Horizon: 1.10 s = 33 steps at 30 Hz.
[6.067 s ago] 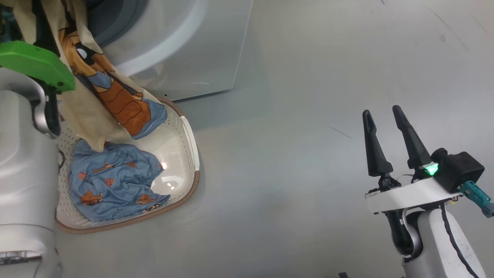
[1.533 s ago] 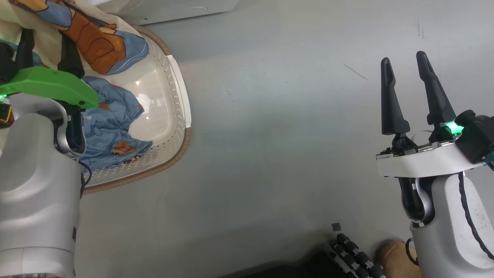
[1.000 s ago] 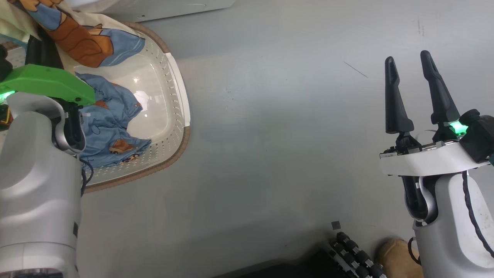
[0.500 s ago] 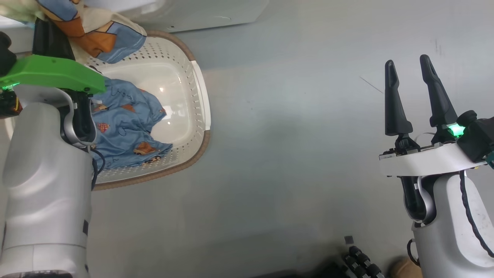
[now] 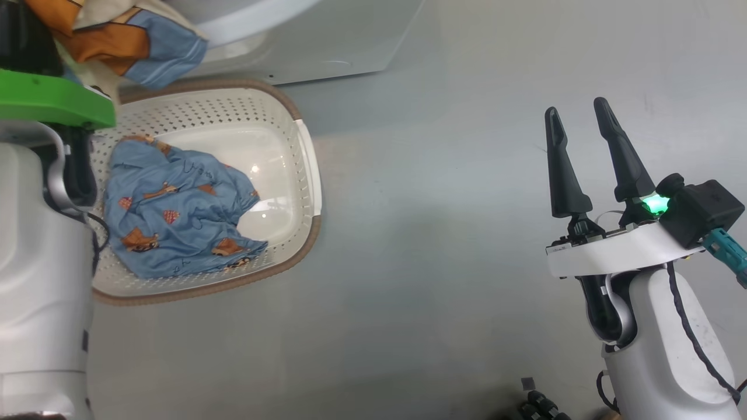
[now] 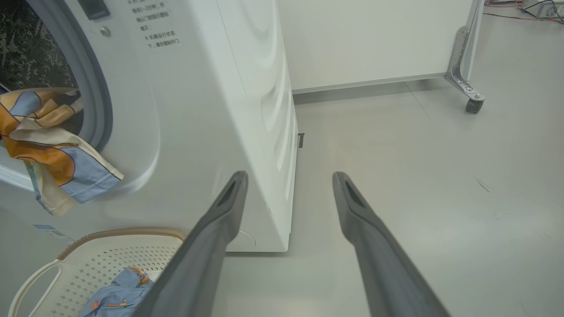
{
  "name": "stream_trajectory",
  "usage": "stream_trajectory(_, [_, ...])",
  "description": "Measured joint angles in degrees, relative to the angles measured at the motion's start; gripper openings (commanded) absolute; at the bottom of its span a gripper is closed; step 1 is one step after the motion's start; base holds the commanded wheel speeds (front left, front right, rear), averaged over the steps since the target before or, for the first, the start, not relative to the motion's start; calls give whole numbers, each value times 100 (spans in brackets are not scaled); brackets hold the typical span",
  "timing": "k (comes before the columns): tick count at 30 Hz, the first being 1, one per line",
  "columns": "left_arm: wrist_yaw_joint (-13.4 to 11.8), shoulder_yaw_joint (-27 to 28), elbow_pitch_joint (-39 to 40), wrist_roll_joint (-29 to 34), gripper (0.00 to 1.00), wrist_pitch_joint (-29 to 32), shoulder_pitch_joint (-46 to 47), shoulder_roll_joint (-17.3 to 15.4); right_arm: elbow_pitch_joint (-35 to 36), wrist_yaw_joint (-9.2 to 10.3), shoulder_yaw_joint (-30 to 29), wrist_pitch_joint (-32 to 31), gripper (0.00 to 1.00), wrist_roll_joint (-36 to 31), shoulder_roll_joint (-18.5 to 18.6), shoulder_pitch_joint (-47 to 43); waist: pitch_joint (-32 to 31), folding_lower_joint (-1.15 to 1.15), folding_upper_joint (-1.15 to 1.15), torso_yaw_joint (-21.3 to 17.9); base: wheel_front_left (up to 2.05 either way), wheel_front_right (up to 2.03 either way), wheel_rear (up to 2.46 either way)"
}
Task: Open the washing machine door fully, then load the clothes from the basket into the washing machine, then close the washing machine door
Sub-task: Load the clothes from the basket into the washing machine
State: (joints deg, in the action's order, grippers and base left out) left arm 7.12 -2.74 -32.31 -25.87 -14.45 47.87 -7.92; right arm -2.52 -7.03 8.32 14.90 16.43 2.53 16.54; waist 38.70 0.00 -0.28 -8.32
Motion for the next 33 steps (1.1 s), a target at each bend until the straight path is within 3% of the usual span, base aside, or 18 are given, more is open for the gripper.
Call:
stream_trajectory(6, [-9, 30, -155, 218, 0, 16, 400, -331, -62, 0, 167, -1, 100, 190, 4, -21, -80, 0, 0, -265, 0, 0, 0])
stream_trajectory(23, [-266, 12, -900, 662, 0, 793, 1577, -1118, -86, 0, 350, -1, 100, 323, -5, -293, -39, 0, 0, -1103, 0, 0, 0])
stream_trajectory(33, [-549, 154, -844, 779, 0, 399, 2387, -1332, -37, 0, 420, -1, 100, 323, -20, -314, 199, 0, 0, -1260, 0, 0, 0])
